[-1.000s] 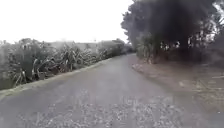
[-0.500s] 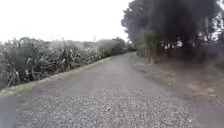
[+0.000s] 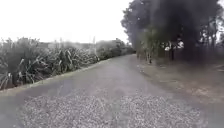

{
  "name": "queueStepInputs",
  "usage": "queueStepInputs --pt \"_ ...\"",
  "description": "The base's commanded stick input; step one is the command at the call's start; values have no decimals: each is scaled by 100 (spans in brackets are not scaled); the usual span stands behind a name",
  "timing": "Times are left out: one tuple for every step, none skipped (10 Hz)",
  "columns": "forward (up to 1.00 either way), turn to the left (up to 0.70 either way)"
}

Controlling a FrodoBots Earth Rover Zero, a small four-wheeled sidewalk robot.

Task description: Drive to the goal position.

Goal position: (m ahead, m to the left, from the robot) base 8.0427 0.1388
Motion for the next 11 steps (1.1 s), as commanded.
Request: queueStepInputs --pt "85 0" --pt "85 0" --pt "85 0" --pt "85 0" --pt "85 0" --pt "85 0" --pt "85 0" --pt "85 3" --pt "85 9" --pt "85 1" --pt "85 0"
